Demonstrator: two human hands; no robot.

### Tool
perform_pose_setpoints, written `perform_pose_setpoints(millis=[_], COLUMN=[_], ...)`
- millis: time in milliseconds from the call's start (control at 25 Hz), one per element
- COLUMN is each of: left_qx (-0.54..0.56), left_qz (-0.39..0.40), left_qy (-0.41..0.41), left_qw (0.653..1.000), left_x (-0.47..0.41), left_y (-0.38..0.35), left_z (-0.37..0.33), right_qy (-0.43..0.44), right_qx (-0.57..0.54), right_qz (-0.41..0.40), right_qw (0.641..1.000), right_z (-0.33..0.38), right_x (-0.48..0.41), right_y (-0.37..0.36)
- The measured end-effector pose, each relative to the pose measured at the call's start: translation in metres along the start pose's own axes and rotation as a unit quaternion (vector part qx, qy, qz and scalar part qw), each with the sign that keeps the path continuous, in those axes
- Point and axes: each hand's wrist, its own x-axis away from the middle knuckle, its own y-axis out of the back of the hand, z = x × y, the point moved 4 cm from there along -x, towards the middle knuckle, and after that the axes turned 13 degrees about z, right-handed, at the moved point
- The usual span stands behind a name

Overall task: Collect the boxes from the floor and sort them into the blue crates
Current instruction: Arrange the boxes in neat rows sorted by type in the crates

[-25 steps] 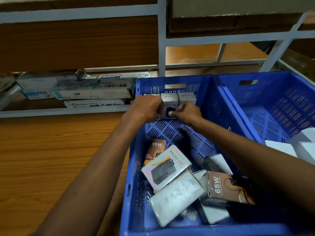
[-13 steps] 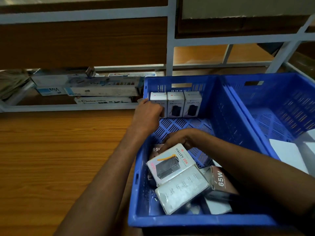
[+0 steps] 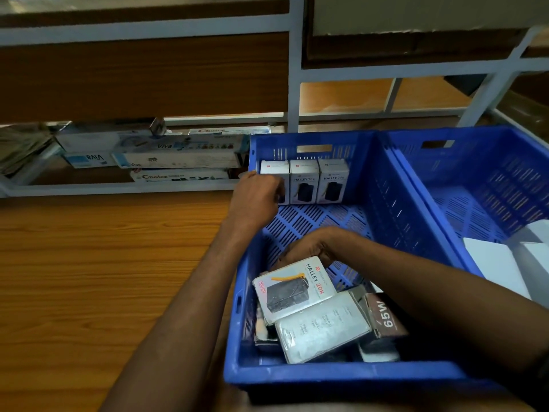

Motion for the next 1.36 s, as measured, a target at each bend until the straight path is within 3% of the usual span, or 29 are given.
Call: perform_pose_setpoints(millis=[160, 360, 520, 680, 800, 880, 1040, 1200, 1280, 1360], left_qx=[-0.021, -0.034, -0.038, -0.064, 0.023, 0.132, 0.379, 0.53, 0.543, 0.529], left_qz=[0.006, 0.068, 0.14, 0.154, 0.13, 0.107, 0.069, 0.043, 0.055, 0.071], left_qy=[-0.019, -0.044, -0.048, -0.05, -0.055, -0.044, -0.024, -0.041, -0.036, -0.035], left_qw=[1.0, 0.996, 0.988, 0.985, 0.99, 0.985, 0.922, 0.846, 0.837, 0.845], left_x=[0.003, 0.032, 0.084, 0.11, 0.11, 0.109, 0.093, 0.076, 0.07, 0.066], left_y=[0.002, 0.004, 0.002, 0.004, 0.011, 0.019, 0.034, 0.021, 0.012, 0.004], left_z=[-0.003, -0.022, -0.039, -0.045, -0.042, -0.04, -0.046, -0.061, -0.057, -0.051], right_qy=[0.036, 0.076, 0.04, 0.082, 0.187, 0.285, 0.439, 0.527, 0.528, 0.498], right_qx=[0.035, 0.101, 0.154, 0.123, 0.035, -0.032, -0.123, -0.183, -0.183, -0.118], right_qz=[-0.03, -0.059, -0.056, -0.124, -0.184, -0.225, -0.284, -0.278, -0.288, -0.364], right_qw=[0.998, 0.99, 0.986, 0.981, 0.964, 0.931, 0.843, 0.782, 0.777, 0.778], right_z=[0.011, 0.01, -0.017, -0.023, -0.019, -0.014, -0.003, -0.003, -0.006, -0.008], right_x=[0.023, 0.085, 0.098, 0.113, 0.14, 0.161, 0.184, 0.182, 0.179, 0.179], right_y=[-0.009, -0.019, -0.025, -0.023, -0.016, -0.01, 0.003, 0.013, 0.012, 0.007])
